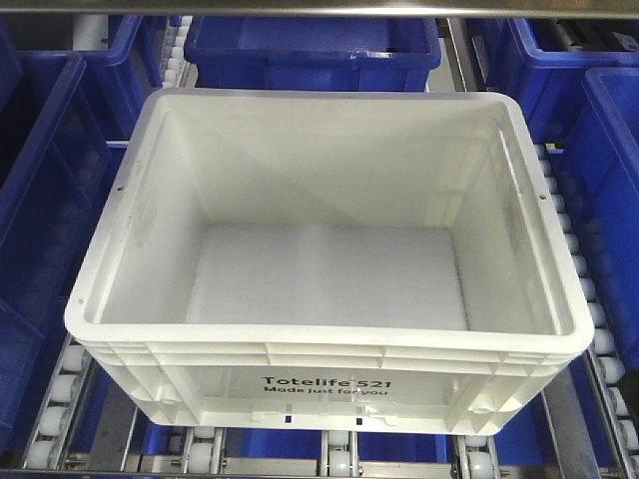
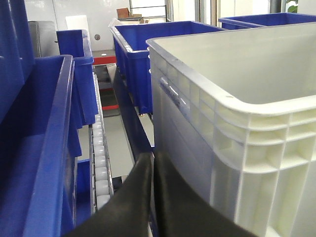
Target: Move bin from left to right shelf
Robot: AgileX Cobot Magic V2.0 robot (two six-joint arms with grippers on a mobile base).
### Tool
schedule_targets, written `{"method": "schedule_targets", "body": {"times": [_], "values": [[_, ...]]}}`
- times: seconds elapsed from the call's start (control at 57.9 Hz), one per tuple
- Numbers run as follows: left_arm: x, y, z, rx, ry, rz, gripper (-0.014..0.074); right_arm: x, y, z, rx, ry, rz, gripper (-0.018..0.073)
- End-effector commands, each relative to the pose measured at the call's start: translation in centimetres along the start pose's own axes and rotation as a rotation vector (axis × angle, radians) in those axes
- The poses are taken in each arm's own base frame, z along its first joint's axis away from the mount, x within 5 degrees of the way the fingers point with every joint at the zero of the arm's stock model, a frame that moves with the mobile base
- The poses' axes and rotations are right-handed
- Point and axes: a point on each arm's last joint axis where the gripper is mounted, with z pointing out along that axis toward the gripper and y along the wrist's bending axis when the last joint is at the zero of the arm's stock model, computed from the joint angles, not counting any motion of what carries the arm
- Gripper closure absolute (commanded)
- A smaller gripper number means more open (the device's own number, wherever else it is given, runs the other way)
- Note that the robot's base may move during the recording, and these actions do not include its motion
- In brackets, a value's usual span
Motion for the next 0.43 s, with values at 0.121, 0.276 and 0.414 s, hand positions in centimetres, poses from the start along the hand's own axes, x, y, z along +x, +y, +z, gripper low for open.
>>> {"method": "schedule_targets", "body": {"times": [0.121,0.276,0.414], "values": [[-0.12,-0.01,-0.07,0.002,-0.072,-0.014,0.0603,-0.07,-0.07,0.03,0.005,-0.060,-0.012,0.0567],[-0.12,-0.01,-0.07,0.002,-0.072,-0.014,0.0603,-0.07,-0.07,0.03,0.005,-0.060,-0.012,0.0567],[-0.12,-0.01,-0.07,0.002,-0.072,-0.014,0.0603,-0.07,-0.07,0.03,0.005,-0.060,-0.012,0.0567]]}}
